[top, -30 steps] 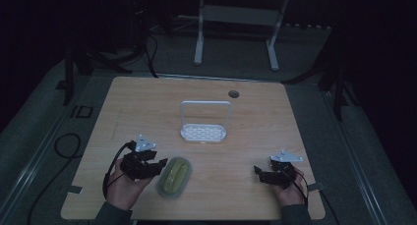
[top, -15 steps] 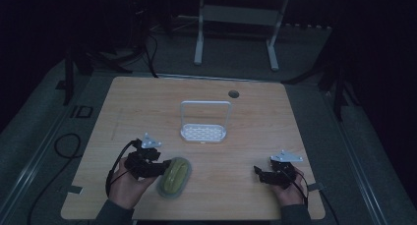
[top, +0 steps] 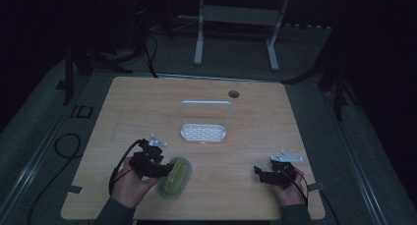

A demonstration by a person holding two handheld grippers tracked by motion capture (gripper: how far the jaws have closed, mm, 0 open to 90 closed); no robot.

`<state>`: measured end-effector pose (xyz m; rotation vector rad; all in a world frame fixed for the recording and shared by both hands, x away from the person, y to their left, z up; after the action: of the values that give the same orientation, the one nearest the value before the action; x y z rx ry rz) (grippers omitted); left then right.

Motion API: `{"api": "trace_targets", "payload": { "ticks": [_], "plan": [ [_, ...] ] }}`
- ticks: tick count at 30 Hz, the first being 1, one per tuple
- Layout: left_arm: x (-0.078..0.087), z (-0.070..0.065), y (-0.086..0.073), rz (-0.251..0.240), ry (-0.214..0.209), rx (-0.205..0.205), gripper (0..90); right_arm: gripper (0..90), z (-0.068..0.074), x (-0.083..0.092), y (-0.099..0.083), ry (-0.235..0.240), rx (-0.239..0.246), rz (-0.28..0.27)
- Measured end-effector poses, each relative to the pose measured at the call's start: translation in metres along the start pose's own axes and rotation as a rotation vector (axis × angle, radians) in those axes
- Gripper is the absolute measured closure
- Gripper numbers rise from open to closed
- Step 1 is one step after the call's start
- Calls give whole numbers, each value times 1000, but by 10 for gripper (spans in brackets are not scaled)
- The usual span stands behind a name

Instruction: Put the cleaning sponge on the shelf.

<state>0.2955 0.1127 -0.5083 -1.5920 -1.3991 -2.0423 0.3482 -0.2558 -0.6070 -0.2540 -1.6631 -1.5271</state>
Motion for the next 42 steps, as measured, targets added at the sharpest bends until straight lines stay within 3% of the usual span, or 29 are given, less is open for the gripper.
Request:
{"api": "trace_targets", "payload": {
  "ticks": [10,21,42],
  "plan": [
    [-6,-8,6,59,-19,-20,499,209,0,0,0,0,0,-1],
    [-16,-12,11,134,-47,-8,501,209,0,0,0,0,0,-1],
    [-32,-22,13,270,-39,-39,559,209,0,0,0,0,0,-1]
  ]
}}
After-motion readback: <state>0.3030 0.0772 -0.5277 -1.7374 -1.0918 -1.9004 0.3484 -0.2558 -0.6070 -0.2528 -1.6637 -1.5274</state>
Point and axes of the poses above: each handheld gripper's, and its own axes: x roughly backward along the jaws, y roughly out of its top, z roughly to its left, the point moved 7 cm from there along -x, roughly forward along the jaws, and after that the axes turned 8 degrees about -x, right-handed, at the moved point
